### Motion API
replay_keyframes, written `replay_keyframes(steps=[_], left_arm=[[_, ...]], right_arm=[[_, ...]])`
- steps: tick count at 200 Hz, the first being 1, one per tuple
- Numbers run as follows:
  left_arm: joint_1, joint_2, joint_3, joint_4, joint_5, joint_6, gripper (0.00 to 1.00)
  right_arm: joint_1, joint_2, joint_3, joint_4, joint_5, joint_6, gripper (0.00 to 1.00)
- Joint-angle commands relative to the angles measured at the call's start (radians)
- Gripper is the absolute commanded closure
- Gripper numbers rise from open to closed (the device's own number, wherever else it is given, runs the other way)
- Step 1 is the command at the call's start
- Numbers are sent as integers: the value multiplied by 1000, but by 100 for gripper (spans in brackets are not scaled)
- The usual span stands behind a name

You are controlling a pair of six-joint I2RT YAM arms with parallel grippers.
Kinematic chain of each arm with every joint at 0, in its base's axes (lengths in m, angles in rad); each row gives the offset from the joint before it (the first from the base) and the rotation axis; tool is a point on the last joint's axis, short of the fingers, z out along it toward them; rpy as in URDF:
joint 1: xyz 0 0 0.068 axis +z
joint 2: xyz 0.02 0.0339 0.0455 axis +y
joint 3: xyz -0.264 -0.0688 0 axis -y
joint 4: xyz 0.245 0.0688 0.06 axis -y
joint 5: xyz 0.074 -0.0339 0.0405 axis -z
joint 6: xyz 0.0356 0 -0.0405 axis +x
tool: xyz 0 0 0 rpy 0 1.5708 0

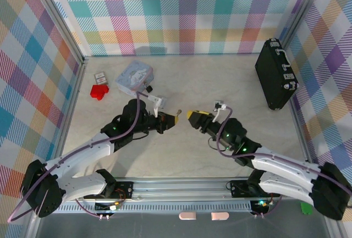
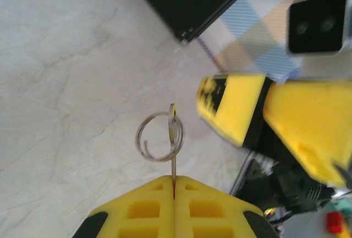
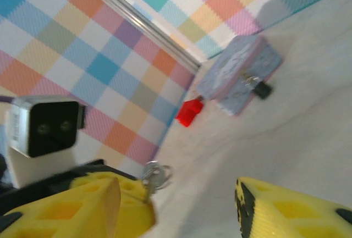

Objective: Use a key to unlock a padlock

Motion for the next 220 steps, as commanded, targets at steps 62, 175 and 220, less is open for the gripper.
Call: replay_keyframes(steps=[62, 175, 220], left_arm=[[-93, 534, 545, -1116, -427, 331, 100], [-208, 706, 687, -1356, -626, 456, 100], [-251, 813, 688, -1354, -599, 477, 100]], right_arm=[[-222, -36, 165, -787, -181, -136, 50], [-222, 8, 114, -679, -364, -155, 55], [-223, -27, 121, -715, -339, -164, 55]])
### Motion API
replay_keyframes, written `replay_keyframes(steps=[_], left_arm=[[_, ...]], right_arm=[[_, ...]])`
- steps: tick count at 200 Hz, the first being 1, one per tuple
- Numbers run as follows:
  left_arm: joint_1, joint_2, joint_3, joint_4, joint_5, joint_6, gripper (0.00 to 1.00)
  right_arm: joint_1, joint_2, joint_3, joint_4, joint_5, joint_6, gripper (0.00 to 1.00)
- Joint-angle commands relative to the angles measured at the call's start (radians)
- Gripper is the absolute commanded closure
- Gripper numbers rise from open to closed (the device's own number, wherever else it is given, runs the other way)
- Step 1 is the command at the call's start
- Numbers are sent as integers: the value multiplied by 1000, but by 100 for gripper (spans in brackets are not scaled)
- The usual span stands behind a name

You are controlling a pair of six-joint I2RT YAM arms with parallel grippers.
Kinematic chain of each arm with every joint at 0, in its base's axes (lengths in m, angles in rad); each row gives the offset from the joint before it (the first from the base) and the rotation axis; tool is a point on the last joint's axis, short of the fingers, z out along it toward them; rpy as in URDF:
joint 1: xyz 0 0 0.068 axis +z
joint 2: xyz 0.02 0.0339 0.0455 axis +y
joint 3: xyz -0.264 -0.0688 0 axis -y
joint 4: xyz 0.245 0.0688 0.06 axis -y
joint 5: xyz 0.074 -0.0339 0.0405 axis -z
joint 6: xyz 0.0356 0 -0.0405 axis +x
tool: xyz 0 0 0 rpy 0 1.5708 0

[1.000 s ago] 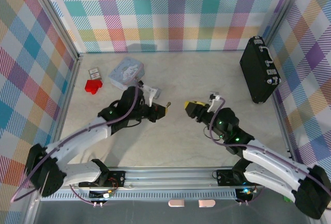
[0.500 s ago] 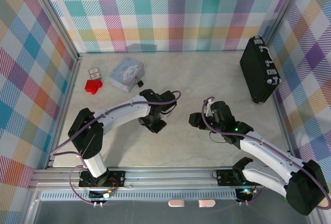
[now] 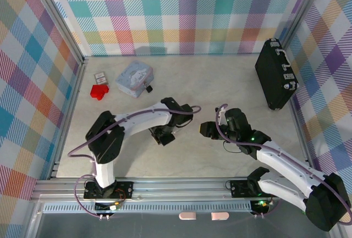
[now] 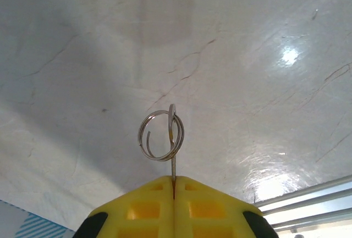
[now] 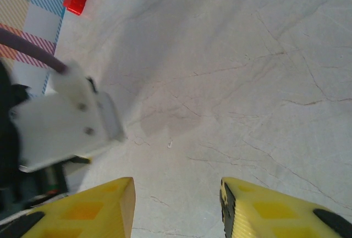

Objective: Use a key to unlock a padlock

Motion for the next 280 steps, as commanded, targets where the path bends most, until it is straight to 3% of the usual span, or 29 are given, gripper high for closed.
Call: replay_keyframes(steps=[1, 19, 43, 66, 86, 110, 179, 280], left_arm=[[-17, 32, 12, -47, 12, 27, 100], [-19, 26, 18, -27, 36, 34, 100], [-6, -67, -10, 68, 164, 52, 100], [60, -168, -66, 171, 326, 23, 100], [126, -228, -109, 243, 428, -25, 100], [180, -284, -146, 315, 566, -52, 100], [178, -300, -128, 288, 594, -35, 100], [164, -316, -138, 286, 589, -28, 100]], right_arm=[[-1, -28, 2, -20, 7, -31, 55], [-1, -32, 5, -23, 0, -39, 55], [-1, -49, -21, 20, -27, -41, 56], [-1, -104, -78, 114, -58, -33, 56], [5, -96, -104, 219, -166, -71, 58], [89, -40, -113, 288, -194, -140, 55], [212, 159, -41, 357, -160, -231, 48], [241, 358, 42, 435, -138, -249, 49]])
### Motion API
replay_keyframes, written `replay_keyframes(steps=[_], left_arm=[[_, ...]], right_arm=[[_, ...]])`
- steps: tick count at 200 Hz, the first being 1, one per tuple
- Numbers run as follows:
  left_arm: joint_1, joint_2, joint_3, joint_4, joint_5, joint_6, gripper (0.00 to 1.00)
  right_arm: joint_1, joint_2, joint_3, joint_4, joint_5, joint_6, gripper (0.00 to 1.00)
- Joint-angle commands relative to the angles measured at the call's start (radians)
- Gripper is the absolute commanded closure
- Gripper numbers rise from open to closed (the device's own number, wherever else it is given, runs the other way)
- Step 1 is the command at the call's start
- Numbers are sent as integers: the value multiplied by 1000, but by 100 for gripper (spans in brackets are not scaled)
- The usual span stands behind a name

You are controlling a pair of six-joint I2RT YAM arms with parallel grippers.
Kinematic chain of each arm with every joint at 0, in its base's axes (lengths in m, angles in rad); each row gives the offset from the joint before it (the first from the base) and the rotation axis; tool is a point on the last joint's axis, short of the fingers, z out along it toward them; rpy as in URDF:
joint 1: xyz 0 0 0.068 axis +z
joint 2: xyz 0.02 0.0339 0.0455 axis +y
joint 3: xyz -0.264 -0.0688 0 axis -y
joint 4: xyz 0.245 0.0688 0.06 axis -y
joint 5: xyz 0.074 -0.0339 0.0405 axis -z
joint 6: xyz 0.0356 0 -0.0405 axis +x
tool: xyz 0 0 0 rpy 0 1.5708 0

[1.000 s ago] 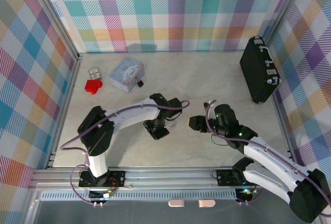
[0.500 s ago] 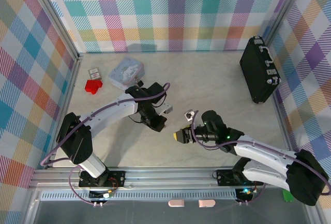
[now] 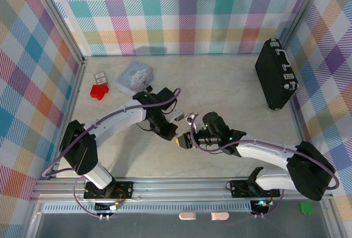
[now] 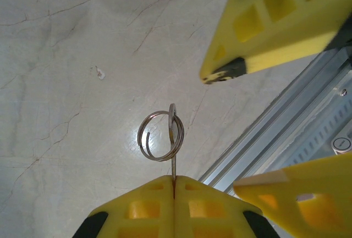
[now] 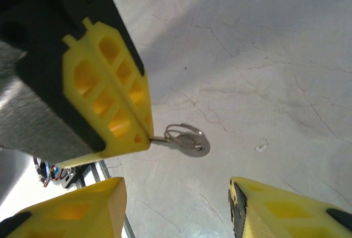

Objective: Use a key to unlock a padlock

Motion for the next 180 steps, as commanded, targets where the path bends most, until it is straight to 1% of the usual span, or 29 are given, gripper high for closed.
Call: replay_keyframes(steps=[1, 35, 98, 147, 164, 180], left_arm=[[-9, -33, -10, -10, 19, 7, 100], [-11, -34, -8, -18, 24, 14, 100], [-20, -35, -4, -22, 38, 21, 100], [-39, -27, -5, -23, 38, 22, 100], [-41, -29, -6, -18, 42, 19, 100], [-41, -36, -7, -6, 48, 11, 100]], right_arm=[[9, 27, 27, 58, 2, -17, 50], [10, 37, 36, 74, 18, -14, 55], [11, 63, 48, 86, 32, -7, 57], [11, 63, 50, 90, 79, 17, 62], [12, 66, 36, 123, 94, 38, 65], [12, 68, 17, 176, 80, 55, 66]])
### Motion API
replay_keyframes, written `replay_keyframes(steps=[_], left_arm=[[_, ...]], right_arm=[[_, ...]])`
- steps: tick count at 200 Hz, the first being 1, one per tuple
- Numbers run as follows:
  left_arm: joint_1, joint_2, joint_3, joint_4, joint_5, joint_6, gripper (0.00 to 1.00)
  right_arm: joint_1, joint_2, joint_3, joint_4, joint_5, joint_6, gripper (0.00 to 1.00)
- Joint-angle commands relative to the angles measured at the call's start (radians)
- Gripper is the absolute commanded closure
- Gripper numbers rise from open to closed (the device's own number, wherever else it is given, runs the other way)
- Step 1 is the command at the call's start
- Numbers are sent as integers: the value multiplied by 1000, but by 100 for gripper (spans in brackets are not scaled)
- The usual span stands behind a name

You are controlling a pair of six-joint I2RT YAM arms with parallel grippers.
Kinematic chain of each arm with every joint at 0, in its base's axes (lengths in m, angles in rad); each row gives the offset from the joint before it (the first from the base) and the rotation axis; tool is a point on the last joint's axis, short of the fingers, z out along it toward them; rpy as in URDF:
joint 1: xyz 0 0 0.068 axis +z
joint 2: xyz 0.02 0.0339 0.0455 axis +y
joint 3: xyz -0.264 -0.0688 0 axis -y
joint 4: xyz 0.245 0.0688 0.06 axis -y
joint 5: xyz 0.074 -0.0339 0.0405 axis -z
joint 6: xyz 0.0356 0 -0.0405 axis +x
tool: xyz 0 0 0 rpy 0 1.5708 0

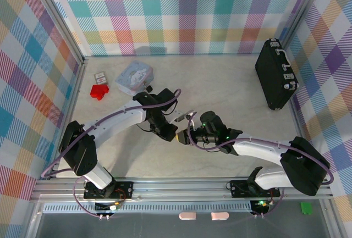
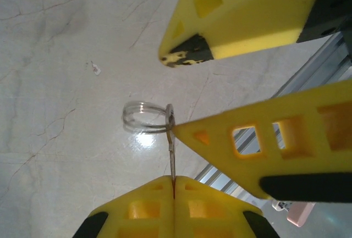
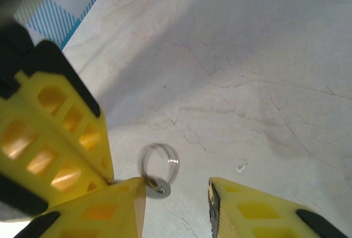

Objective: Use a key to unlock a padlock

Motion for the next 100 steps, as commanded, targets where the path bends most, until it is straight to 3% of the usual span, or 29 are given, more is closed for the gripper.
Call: replay_keyframes(steps=[1, 20, 57, 81, 100], left_arm=[[-23, -29, -6, 2, 50, 17, 100], [-18, -37, -8, 18, 42, 1, 100], [-5, -51, -15, 21, 12, -3, 100], [3, -64, -15, 15, 4, 2, 100], [4, -73, -11, 5, 6, 16, 100]], right_arm=[[7, 14, 2, 119, -5, 27, 66], [7, 9, -10, 136, -6, 40, 66], [1, -58, -29, 35, 106, 41, 70], [-18, -87, -55, 58, 36, 42, 69], [-79, -111, -120, 173, -109, 46, 64]])
